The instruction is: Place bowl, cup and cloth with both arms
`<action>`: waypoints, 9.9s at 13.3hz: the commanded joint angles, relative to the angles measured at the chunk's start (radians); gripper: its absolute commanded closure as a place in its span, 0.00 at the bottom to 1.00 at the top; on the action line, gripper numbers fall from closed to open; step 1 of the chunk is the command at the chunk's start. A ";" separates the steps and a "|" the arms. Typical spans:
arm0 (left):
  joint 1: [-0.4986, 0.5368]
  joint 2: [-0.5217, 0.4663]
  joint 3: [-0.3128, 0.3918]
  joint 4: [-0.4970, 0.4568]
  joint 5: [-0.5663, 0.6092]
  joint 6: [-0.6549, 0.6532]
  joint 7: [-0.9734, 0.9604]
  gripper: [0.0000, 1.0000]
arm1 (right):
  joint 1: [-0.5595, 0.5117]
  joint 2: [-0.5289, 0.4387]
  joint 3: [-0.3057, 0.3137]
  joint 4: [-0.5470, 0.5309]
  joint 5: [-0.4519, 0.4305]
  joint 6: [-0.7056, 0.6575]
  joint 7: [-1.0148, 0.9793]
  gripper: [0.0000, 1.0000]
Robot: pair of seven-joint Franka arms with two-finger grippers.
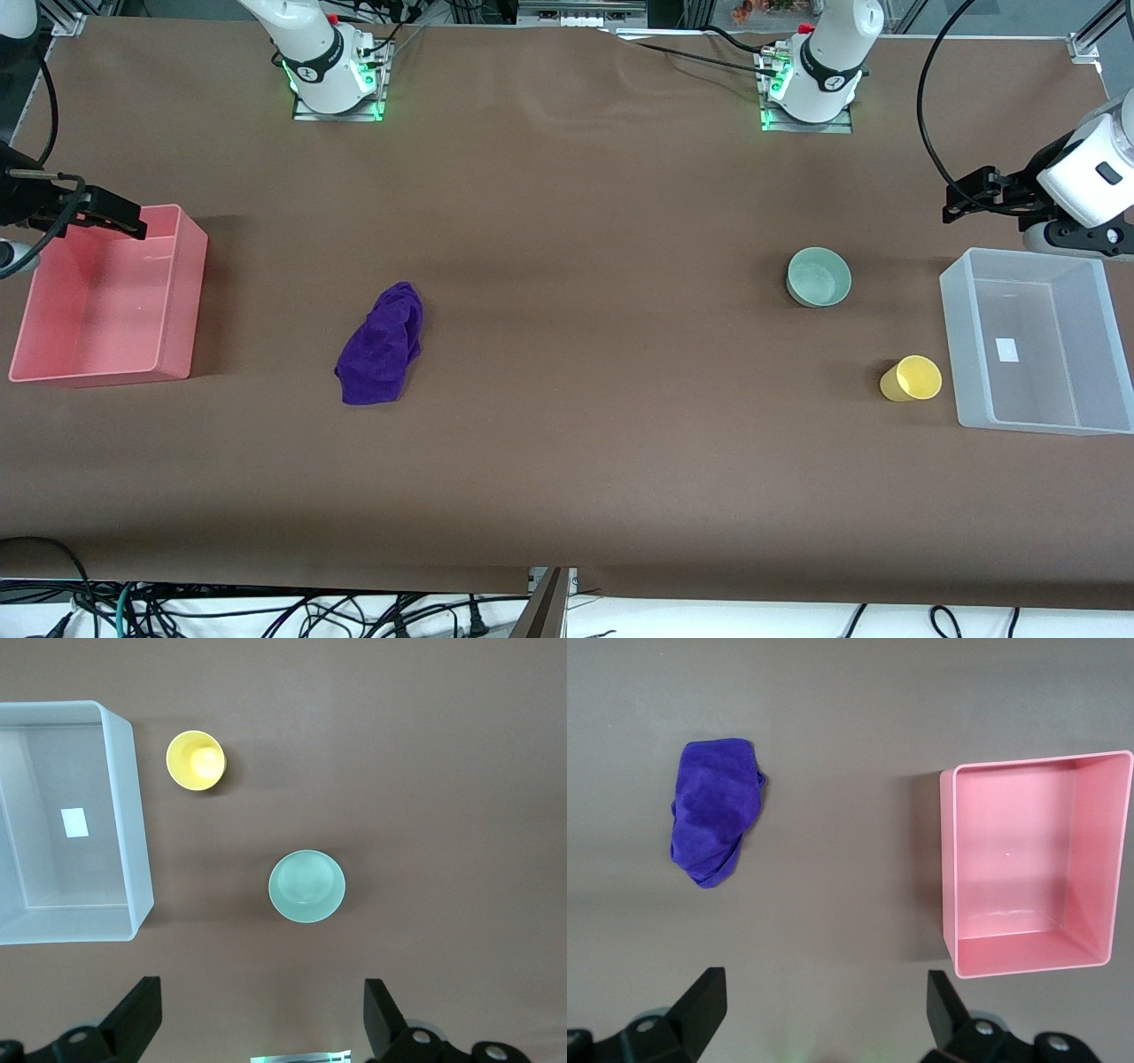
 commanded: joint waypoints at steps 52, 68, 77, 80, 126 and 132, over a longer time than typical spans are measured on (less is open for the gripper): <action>0.242 0.473 0.229 -0.155 0.177 0.776 0.962 1.00 | 0.011 0.104 -0.252 -0.379 -0.037 0.323 -0.468 1.00; 0.230 0.338 0.007 -0.140 0.054 0.699 0.876 0.00 | -0.074 0.402 -0.437 -0.505 0.072 0.787 -0.760 0.22; 0.184 0.579 -0.005 -0.072 -0.016 0.852 0.910 0.33 | -0.071 0.178 -0.226 -0.156 0.066 0.342 -0.667 0.00; 0.182 0.600 -0.004 -0.089 -0.010 0.854 0.912 1.00 | -0.069 0.106 -0.077 -0.156 0.043 0.270 -0.362 0.00; 0.103 0.116 -0.159 0.119 -0.049 -0.044 -0.200 0.00 | -0.049 -0.037 0.023 -0.042 -0.013 0.026 -0.066 0.00; -0.023 0.001 -0.011 0.067 -0.012 -0.060 -0.194 0.00 | -0.036 -0.037 0.023 -0.042 -0.014 0.026 -0.065 0.00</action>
